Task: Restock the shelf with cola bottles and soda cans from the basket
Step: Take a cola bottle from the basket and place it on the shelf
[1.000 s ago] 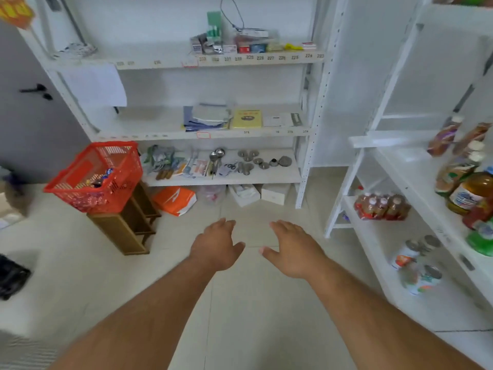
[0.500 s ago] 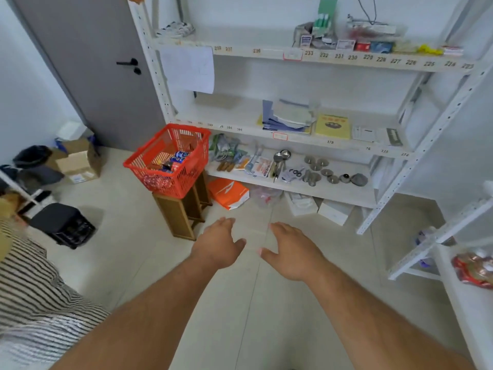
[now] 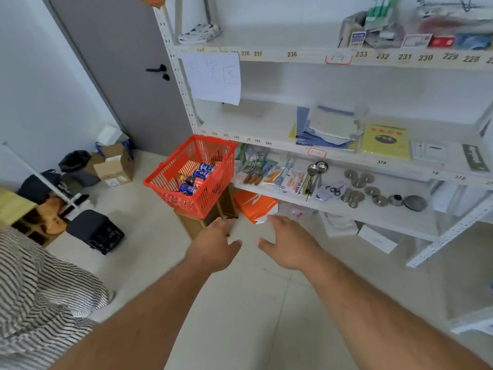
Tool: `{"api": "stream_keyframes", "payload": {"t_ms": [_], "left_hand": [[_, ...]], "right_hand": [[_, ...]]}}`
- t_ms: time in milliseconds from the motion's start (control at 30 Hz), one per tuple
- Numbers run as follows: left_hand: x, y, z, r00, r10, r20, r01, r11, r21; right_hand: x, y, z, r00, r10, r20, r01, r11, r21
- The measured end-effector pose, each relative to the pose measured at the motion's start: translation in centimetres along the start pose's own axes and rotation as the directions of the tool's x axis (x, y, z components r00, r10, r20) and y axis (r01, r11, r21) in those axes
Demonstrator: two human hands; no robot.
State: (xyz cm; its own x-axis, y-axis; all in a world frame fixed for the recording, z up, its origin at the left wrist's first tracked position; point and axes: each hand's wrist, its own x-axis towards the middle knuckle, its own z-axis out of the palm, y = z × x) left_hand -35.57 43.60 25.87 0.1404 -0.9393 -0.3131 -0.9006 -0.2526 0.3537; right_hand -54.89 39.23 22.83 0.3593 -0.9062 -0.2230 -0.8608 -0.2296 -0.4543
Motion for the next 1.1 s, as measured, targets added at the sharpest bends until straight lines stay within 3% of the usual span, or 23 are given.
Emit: {"api": "stream_keyframes", "payload": {"t_ms": [200,667,1100], "left_hand": [[7.4,-3.8,-2.8,1.000,-0.028,0.008,0.028,0.999,-0.021],[26.7,-20.4,-11.2,0.998,-0.057,0.010,0.057,0.992,-0.109],[38.1,-22.5,-13.8,0.987,-0.134,0.086,0.137,0.990,-0.030]], "right_hand": [[8.2,-3.2,-0.2,0.999,-0.030,0.031,0.030,0.999,-0.023],[28.7,-16.3,2.7,0.995,-0.006,0.096,0.011,0.999,-0.052],[44.0,-16.6,4.0,0.989,-0.036,0.144,0.028,0.998,0.059]]}}
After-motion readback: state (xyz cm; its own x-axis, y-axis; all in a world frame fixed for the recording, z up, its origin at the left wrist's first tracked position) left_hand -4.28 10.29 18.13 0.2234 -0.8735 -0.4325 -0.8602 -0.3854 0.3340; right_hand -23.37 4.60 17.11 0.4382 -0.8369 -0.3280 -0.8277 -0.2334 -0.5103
